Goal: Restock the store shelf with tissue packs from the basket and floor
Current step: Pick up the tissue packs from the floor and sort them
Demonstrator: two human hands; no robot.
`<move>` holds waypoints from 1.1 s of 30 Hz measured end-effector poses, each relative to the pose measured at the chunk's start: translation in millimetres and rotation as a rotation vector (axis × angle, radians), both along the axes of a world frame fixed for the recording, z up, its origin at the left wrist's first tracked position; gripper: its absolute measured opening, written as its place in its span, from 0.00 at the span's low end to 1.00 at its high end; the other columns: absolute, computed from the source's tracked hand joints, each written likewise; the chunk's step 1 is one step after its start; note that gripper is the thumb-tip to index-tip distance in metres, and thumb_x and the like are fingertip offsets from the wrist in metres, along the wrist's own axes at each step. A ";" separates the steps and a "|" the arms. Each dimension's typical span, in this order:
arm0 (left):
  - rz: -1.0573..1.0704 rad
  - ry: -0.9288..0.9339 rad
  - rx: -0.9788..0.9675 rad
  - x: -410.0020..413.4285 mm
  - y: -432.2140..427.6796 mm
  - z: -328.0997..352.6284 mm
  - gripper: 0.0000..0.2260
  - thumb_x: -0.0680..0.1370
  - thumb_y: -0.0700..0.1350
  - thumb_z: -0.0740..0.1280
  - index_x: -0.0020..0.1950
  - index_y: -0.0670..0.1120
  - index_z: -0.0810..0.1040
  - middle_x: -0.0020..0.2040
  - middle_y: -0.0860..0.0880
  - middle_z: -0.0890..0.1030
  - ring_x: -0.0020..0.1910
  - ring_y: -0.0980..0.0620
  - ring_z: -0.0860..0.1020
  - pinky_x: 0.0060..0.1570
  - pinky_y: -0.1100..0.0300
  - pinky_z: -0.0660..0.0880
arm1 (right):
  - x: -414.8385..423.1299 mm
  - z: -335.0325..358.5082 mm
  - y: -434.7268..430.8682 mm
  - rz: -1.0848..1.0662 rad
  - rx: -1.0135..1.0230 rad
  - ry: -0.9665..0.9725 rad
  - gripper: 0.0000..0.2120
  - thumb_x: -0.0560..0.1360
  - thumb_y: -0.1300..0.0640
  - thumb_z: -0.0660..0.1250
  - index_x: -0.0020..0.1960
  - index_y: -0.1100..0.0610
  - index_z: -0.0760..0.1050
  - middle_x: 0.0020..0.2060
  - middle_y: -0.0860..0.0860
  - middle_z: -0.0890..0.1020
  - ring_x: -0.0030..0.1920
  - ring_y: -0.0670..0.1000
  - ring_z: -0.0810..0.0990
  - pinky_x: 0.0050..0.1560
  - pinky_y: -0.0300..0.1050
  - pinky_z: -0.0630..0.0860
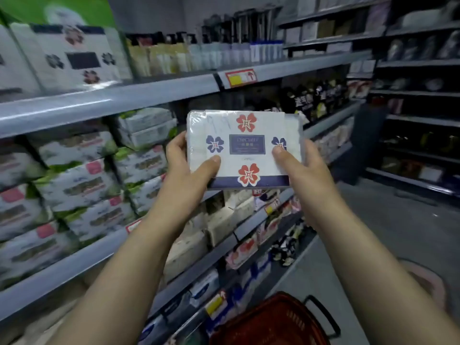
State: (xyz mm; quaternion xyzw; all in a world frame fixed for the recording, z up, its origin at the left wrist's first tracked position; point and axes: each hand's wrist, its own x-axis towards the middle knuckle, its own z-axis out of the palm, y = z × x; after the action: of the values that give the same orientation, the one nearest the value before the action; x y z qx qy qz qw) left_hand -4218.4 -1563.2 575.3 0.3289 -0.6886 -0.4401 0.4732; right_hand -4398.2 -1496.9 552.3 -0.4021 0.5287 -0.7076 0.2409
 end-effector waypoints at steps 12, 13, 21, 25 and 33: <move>0.534 0.005 -0.236 106.2 4.9 70.3 0.23 0.76 0.52 0.68 0.62 0.55 0.57 0.60 0.58 0.71 0.56 0.60 0.75 0.55 0.60 0.74 | 93.9 74.8 -88.4 0.443 -0.146 0.100 0.21 0.76 0.53 0.69 0.63 0.51 0.62 0.55 0.45 0.79 0.49 0.40 0.80 0.48 0.35 0.78; 0.572 -0.010 -0.256 116.0 2.6 75.2 0.24 0.74 0.53 0.68 0.62 0.55 0.58 0.62 0.55 0.71 0.58 0.58 0.75 0.56 0.58 0.74 | 103.7 80.2 -94.8 0.470 -0.157 0.123 0.21 0.76 0.52 0.69 0.62 0.50 0.62 0.56 0.46 0.78 0.51 0.42 0.80 0.51 0.39 0.78; 0.897 -0.166 -0.395 182.3 -18.4 111.8 0.27 0.66 0.62 0.66 0.60 0.57 0.60 0.64 0.49 0.66 0.64 0.47 0.71 0.63 0.46 0.72 | 182.2 128.1 -140.8 0.374 -0.261 0.356 0.31 0.72 0.44 0.70 0.70 0.50 0.61 0.66 0.49 0.66 0.66 0.52 0.69 0.67 0.54 0.69; 0.979 -0.242 -0.467 213.2 -41.5 130.3 0.28 0.72 0.57 0.68 0.68 0.52 0.62 0.67 0.47 0.65 0.64 0.48 0.70 0.64 0.48 0.72 | 215.7 153.6 -166.8 0.328 -0.302 0.431 0.32 0.72 0.44 0.71 0.71 0.53 0.64 0.65 0.51 0.71 0.64 0.51 0.72 0.65 0.52 0.71; 0.950 -0.418 -0.371 257.8 -80.1 140.5 0.31 0.77 0.41 0.68 0.75 0.49 0.56 0.62 0.46 0.76 0.58 0.46 0.77 0.57 0.48 0.77 | 254.7 166.8 -218.8 0.262 -0.142 0.730 0.32 0.71 0.49 0.74 0.68 0.58 0.64 0.59 0.51 0.76 0.55 0.53 0.76 0.54 0.48 0.74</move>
State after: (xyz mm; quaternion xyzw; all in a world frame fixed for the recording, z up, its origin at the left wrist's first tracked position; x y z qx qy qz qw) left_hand -3960.7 -1643.3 715.8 0.5950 -0.6098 0.0257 0.5229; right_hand -4143.5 -1715.7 719.1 -0.7071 0.4735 -0.5162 0.0969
